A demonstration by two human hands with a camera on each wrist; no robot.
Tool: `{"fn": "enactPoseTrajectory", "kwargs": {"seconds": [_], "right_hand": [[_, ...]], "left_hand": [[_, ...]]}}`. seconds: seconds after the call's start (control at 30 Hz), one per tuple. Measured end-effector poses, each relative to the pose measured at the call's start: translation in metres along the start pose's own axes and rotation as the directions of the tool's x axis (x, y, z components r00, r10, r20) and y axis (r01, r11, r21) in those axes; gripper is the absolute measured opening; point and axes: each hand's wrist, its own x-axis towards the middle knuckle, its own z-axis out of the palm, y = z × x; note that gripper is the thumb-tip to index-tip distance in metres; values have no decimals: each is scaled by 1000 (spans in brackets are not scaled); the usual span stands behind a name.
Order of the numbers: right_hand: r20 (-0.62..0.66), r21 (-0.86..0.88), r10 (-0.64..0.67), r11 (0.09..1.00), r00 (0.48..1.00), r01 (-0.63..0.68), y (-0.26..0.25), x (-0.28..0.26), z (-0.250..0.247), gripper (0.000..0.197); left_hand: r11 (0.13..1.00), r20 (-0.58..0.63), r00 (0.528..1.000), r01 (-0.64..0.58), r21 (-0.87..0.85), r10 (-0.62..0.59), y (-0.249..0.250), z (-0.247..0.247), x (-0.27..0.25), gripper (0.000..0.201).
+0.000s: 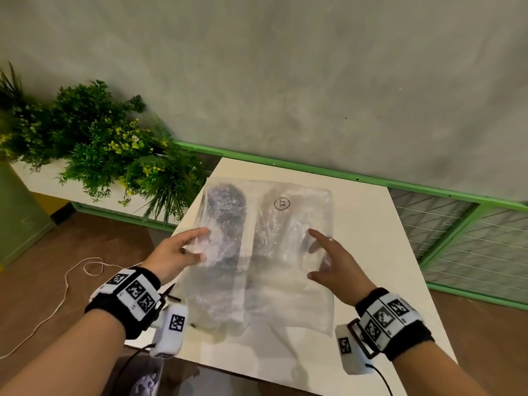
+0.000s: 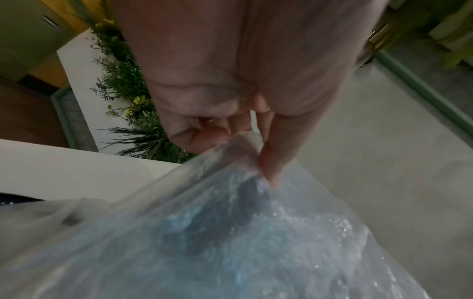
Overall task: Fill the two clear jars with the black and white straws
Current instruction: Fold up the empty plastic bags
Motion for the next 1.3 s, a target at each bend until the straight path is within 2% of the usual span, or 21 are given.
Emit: {"fn": "enactPoseTrajectory", "kwargs": {"seconds": [0.1,0.17,0.2,0.27,0.33,0.4,0.47,0.5,0.53,0.57,0.63,0.7,0.73,0.8,0.87,0.93,1.03,1.1,1.17,1.23,1.3], "right_hand": [[-263,49,-44,997,964,59,-7,2,-7,60],[-348,45,-118,989,930,142,-11,2,-12,39],[-362,53,-142,984,921,172,-13,1,-15,30],[-382,58,-165,978,910,201,-23,1,-20,23],[-419,-74,-238,971,876,228,-36,0,-25,22],[-426,-198,-365,930,828,308,-58,-1,-31,12],[-430,-257,-458,888,778,381,-82,-3,-38,12],[-427,-269,-487,873,762,408,-93,-4,-43,17],[-400,-259,-502,865,767,431,-99,-6,-49,23],[-349,-207,-492,871,798,446,-105,-9,-53,28],[-228,-8,-409,908,884,418,-108,-16,-54,39],[-144,142,-309,934,940,329,-104,-18,-44,41],[-106,148,-261,950,960,274,-100,-19,-35,47],[-11,102,-167,981,986,167,-91,-17,-13,76],[46,81,-124,989,991,120,-83,-16,8,99],[39,96,-123,988,992,119,-79,-15,21,113],[31,61,-127,990,991,125,-81,-13,28,131],[29,100,-124,988,992,121,-84,-10,33,137],[-33,220,-56,974,998,62,-83,-5,39,136],[-67,246,28,969,997,-11,-82,-5,39,113],[-75,218,69,975,995,-52,-84,-8,36,78]], "left_hand": [[995,-150,989,-14,-100,-1,1,-11,1,34],[992,-223,974,-54,-110,28,3,-18,0,26],[996,-255,965,-72,-51,56,6,-20,-1,24],[951,-310,937,-66,301,163,17,-23,-7,22],[746,-234,922,-82,661,308,38,-15,-18,30],[590,-83,923,-170,789,377,61,2,-27,48],[543,-27,903,-235,806,429,79,19,-29,34],[560,-56,897,-224,798,439,86,22,-29,21],[597,-92,895,-211,774,436,89,23,-27,15],[644,-110,901,-210,736,420,89,23,-26,19],[786,-108,924,-245,568,366,86,21,-25,28],[952,-90,970,-201,230,227,86,26,-30,32],[993,-47,992,-113,28,114,86,32,-32,32],[942,113,987,140,-305,-111,92,52,-39,35],[800,275,939,326,-504,-209,99,69,-49,46],[692,377,916,359,-626,-135,107,76,-57,43],[553,429,898,308,-774,101,112,78,-68,55],[592,407,901,247,-767,152,112,83,-69,67],[698,255,966,153,-700,45,112,91,-63,68],[720,82,995,100,-687,-60,113,93,-55,52],[699,15,995,79,-711,-97,111,86,-48,31]]}}
